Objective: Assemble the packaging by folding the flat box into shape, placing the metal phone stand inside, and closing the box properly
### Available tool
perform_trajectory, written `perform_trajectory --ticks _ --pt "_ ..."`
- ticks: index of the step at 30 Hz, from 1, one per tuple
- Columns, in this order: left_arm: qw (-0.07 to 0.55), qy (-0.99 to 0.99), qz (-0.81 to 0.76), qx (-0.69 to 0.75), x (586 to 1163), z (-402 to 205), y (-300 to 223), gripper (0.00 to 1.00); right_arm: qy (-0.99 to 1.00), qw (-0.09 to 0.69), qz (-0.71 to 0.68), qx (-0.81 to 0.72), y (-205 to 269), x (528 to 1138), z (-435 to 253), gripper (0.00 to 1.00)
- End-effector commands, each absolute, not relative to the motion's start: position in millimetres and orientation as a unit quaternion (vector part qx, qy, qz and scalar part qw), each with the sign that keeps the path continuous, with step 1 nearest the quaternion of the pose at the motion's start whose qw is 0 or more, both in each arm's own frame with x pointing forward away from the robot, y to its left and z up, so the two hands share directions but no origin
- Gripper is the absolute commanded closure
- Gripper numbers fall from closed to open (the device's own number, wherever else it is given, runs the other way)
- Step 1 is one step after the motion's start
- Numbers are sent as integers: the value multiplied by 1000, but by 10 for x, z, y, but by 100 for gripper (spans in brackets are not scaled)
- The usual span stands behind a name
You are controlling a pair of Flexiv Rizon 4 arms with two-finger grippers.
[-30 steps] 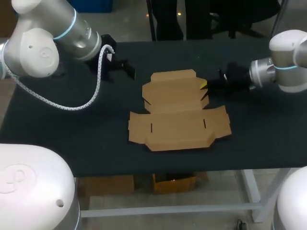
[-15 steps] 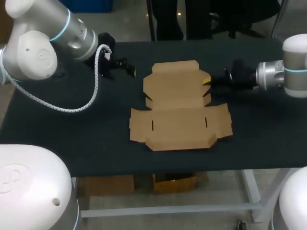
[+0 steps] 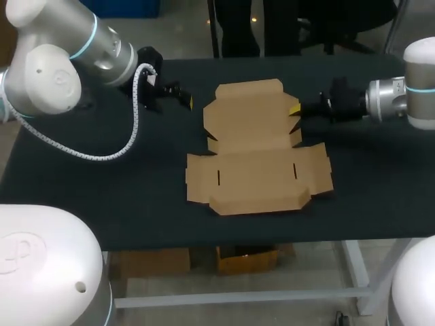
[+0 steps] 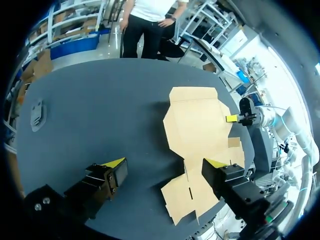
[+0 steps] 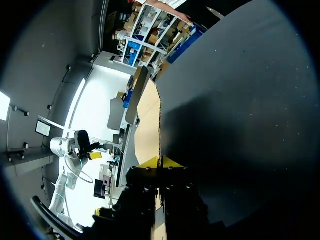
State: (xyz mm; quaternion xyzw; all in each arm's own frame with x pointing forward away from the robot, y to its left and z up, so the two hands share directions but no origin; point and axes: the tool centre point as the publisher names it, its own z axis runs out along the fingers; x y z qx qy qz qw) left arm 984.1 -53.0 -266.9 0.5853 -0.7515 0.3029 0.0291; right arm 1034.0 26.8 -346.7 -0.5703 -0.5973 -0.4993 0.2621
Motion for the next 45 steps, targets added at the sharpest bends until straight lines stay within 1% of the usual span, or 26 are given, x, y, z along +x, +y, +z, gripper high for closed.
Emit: perform_trajectory --ticks 1,10,13,19,29,33,36,45 --pt "28 -752 301 586 9843 -2667 -537 0 -597 262 -500 -570 265 10329 -3466 100" --pt "28 -752 301 586 9843 -2667 -537 0 -591 270 -521 -554 330 10373 -3434 100" --pt "28 -752 301 586 9843 -2667 -537 0 -595 256 -530 -547 368 10381 -3352 100" --pt "-7 -737 350 579 9871 -2627 -521 0 -590 244 -557 -531 368 10388 -3214 100" --pt "-36 -718 424 551 10010 -2607 -513 0 -582 237 -592 -504 402 10423 -3046 100" --pt "-39 -721 445 529 10076 -2591 -546 0 -581 240 -602 -492 435 10440 -2998 100" --pt "-32 -724 460 512 10123 -2577 -564 0 -581 241 -607 -486 447 10447 -2975 100" --pt "18 -728 504 465 10300 -2529 -574 0 -579 243 -627 -461 467 10444 -2865 100"
